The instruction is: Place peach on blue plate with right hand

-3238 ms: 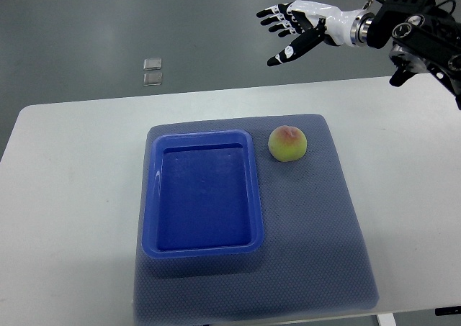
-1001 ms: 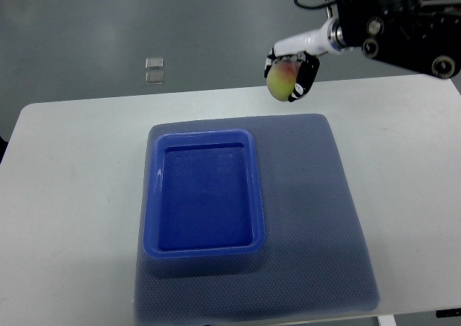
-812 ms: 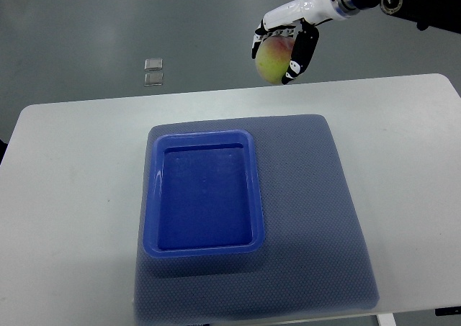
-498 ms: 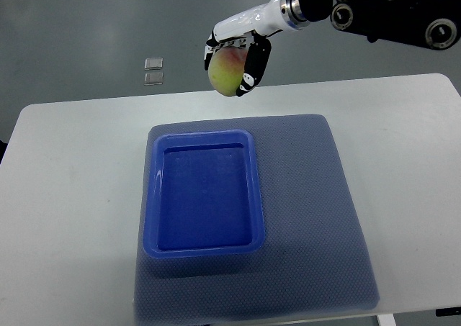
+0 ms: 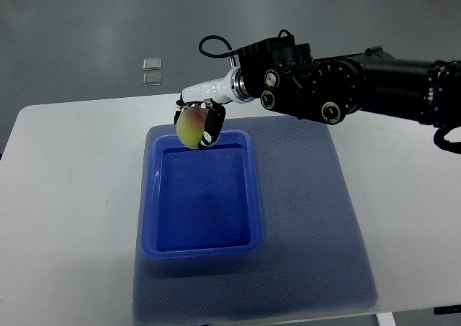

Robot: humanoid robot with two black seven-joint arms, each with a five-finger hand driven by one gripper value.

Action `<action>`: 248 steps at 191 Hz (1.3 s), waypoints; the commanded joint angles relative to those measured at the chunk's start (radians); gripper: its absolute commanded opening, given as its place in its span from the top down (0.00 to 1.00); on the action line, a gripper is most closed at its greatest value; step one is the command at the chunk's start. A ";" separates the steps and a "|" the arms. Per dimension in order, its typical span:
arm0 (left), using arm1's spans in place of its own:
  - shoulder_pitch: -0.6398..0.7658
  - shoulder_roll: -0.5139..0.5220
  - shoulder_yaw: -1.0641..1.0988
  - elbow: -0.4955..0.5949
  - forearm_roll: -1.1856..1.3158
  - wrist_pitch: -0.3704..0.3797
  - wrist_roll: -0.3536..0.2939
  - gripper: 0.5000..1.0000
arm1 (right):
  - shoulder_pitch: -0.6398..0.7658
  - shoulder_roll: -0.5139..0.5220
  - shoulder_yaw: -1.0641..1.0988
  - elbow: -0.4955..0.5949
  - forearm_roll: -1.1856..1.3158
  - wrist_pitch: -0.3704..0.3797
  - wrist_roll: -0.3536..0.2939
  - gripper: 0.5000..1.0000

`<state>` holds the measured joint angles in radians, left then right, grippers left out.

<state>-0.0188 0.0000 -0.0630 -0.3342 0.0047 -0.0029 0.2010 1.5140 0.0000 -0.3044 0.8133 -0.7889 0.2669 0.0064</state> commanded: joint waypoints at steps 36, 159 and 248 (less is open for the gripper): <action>-0.001 0.000 0.003 -0.006 0.001 0.000 0.001 0.00 | -0.098 0.000 0.004 0.056 0.007 -0.003 0.040 1.00; -0.001 0.000 0.000 -0.002 0.000 0.000 0.001 0.00 | -0.132 0.000 0.008 0.070 -0.007 0.003 0.044 0.20; -0.001 0.000 0.000 0.003 0.000 0.000 0.001 0.00 | -0.035 0.000 0.228 0.058 0.016 0.017 0.044 0.14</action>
<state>-0.0190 0.0000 -0.0627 -0.3324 0.0051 -0.0031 0.2022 1.4523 0.0000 -0.1703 0.8741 -0.7804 0.2770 0.0507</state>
